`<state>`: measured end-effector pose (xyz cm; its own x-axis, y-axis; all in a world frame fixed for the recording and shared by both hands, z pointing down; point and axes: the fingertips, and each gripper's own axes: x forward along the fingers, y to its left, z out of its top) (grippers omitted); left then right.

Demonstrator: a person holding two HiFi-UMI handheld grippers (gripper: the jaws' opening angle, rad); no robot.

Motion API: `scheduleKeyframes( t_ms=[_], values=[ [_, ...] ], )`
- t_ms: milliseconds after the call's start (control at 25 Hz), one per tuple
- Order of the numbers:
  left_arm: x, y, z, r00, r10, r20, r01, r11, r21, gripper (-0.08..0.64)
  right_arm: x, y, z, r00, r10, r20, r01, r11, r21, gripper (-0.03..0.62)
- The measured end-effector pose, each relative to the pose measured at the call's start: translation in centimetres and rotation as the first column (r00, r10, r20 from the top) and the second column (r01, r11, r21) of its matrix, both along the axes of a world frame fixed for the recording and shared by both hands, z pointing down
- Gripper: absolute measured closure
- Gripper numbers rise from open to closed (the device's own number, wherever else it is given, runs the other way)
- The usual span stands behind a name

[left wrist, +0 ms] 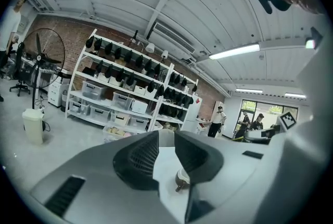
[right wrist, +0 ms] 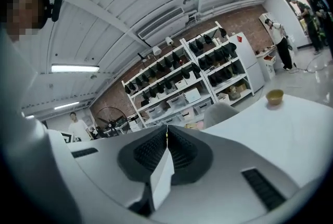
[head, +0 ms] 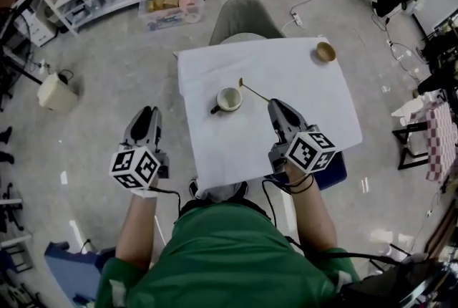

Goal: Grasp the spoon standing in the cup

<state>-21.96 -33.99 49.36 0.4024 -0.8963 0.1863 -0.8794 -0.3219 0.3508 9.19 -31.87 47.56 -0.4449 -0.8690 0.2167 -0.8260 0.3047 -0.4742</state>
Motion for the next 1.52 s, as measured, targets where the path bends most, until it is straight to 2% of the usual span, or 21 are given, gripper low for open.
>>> scheduleKeyframes(
  t_ms=[160,480,800,1120,1520],
  values=[
    [1.0,0.6,-0.3,1.0,0.014,-0.006,-0.014,1.0,0.007,0.454,0.2,1.4,-2.1,0.998,-0.031,-0.048,0.033,0.998,0.05,0.566],
    [3.6,0.4,-1.4,0.998,0.054,-0.02,-0.054,0.998,0.014,0.454,0.7,3.5,-5.8,0.996,-0.08,-0.03,0.083,0.99,0.117,0.566],
    [5.7,0.8,-1.2,0.995,0.093,-0.027,-0.092,0.996,0.011,0.454,0.6,5.8,-8.8,0.992,-0.113,-0.051,0.12,0.975,0.186,0.565],
    [7.6,0.3,-0.9,0.991,0.13,-0.031,-0.13,0.991,0.008,0.454,1.5,6.2,-8.7,0.994,-0.103,-0.032,0.107,0.977,0.183,0.566],
    [8.6,0.0,-3.5,0.981,0.185,-0.061,-0.181,0.982,0.057,0.454,0.9,6.2,-8.7,0.993,-0.109,-0.043,0.115,0.974,0.193,0.566]
  ],
)
